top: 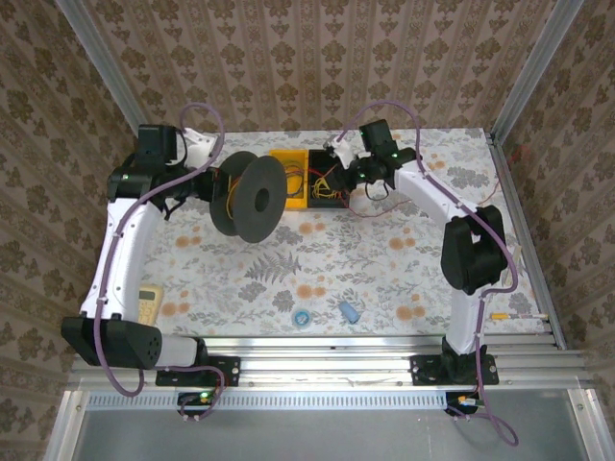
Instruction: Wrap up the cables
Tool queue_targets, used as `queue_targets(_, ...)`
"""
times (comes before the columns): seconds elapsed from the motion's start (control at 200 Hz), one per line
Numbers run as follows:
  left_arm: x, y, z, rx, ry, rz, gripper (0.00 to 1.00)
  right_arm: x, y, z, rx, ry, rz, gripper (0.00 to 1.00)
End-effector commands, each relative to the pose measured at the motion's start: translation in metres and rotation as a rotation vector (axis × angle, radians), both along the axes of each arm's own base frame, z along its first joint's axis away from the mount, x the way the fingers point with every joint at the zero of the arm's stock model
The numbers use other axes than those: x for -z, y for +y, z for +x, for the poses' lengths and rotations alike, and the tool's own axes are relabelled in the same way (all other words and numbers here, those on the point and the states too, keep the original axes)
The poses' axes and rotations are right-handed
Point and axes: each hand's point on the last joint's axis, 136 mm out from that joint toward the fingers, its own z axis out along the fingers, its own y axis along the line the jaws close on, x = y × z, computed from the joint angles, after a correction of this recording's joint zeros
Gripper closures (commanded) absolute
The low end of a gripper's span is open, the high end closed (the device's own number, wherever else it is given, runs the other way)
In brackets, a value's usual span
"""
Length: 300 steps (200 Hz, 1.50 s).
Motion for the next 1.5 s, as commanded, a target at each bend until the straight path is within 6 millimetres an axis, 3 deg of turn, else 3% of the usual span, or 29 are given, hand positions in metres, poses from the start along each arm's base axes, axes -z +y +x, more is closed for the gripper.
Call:
queue_targets(0.0,-0.038,0.0,-0.003,-0.011,-0.103,-0.048,1.0,-0.001,-0.019,0.008,0.079,0.012,-0.029,1.0)
queue_targets(0.19,-0.03,-0.004,0.003,-0.003,-0.086,-0.054,1.0,-0.011,-0.016,0.007,0.073,-0.004,-0.023,1.0)
queue_targets(0.36,-0.007,-0.013,0.009,0.001,-0.043,0.019,1.0,-0.017,-0.008,0.005,0.063,-0.02,-0.014,1.0)
queue_targets(0.605,0.028,-0.042,0.015,0.049,0.011,0.169,1.0,-0.032,0.026,0.0,0.0,-0.043,0.013,1.0)
queue_targets(0.78,0.043,-0.048,0.021,0.034,0.045,0.224,1.0,-0.034,0.039,-0.005,-0.033,-0.039,0.037,1.0)
queue_targets(1.03,0.053,-0.044,0.028,0.002,0.067,0.254,1.0,-0.015,0.037,-0.011,-0.031,-0.003,0.012,1.0)
queue_targets(1.305,0.067,-0.041,0.038,-0.062,0.109,0.231,1.0,0.025,0.036,-0.02,-0.016,0.056,-0.038,1.0)
queue_targets(1.495,0.082,-0.041,0.044,-0.091,0.142,0.234,1.0,0.042,0.036,-0.023,-0.004,0.083,-0.049,1.0)
